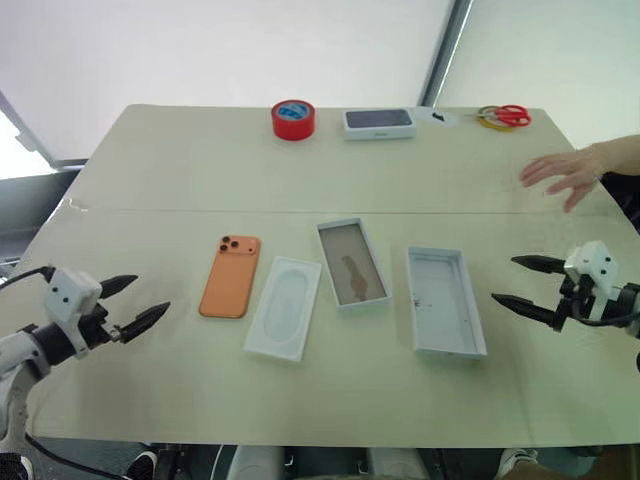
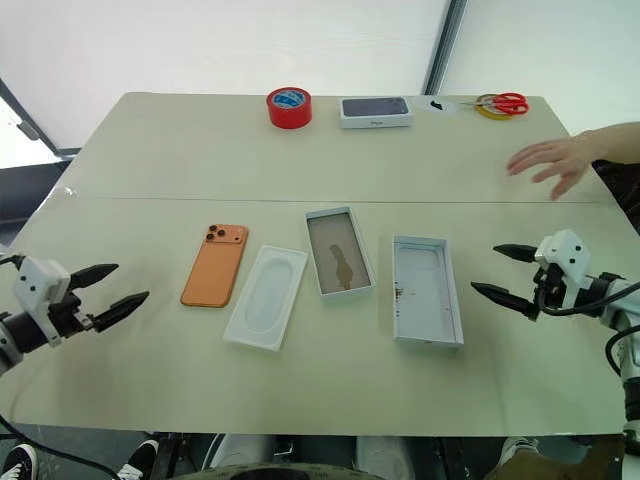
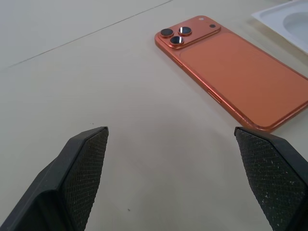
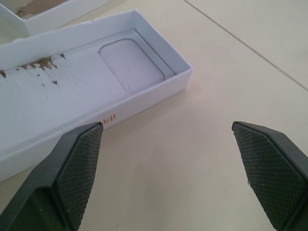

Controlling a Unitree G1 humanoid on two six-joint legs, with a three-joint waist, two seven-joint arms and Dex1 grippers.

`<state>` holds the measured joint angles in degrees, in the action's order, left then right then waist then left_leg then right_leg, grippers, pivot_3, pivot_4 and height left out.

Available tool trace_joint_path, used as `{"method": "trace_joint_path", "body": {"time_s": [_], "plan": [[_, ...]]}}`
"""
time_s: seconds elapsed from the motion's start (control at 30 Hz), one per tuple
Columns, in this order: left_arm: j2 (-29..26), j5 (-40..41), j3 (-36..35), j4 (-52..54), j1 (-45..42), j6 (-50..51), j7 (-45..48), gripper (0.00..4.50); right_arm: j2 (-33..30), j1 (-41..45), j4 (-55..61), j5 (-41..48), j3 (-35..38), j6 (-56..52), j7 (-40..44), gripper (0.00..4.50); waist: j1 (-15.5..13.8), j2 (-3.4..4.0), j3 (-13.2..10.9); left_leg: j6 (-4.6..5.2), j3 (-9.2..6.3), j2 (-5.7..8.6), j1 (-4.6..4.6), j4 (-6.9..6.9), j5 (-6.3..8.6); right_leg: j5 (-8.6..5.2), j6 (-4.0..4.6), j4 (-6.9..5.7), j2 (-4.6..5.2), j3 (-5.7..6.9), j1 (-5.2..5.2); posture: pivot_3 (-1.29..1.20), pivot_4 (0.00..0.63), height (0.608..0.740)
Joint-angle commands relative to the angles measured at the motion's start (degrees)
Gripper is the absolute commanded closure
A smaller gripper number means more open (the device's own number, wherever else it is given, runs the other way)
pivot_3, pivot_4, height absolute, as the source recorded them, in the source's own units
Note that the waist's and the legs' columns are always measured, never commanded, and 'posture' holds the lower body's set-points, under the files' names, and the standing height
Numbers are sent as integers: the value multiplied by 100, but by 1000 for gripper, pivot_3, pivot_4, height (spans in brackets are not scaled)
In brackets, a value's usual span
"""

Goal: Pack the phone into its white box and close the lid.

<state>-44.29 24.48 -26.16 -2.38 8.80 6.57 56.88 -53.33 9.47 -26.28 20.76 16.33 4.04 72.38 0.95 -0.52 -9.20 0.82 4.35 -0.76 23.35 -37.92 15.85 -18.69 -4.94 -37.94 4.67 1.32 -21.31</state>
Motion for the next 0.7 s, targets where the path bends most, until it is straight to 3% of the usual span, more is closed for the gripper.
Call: {"method": "trace_joint_path", "body": {"time_s": [0.03, 0.7], "plan": [[2, 69, -262, 110, -23, -241, -59, 90, -72, 32, 10, 47, 181, 89, 0, 9, 2, 0, 0, 0, 0, 0, 0, 0, 0, 0, 0, 0, 0, 0, 0, 0, 150, 730], [-140, 226, -229, 119, -121, -471, 370, 90, -67, 134, 79, -9, 105, 59, 2, 9, 5, 1, 0, 0, 0, 0, 0, 2, 1, 0, 1, 1, 1, 0, -1, 0, 150, 730]]}}
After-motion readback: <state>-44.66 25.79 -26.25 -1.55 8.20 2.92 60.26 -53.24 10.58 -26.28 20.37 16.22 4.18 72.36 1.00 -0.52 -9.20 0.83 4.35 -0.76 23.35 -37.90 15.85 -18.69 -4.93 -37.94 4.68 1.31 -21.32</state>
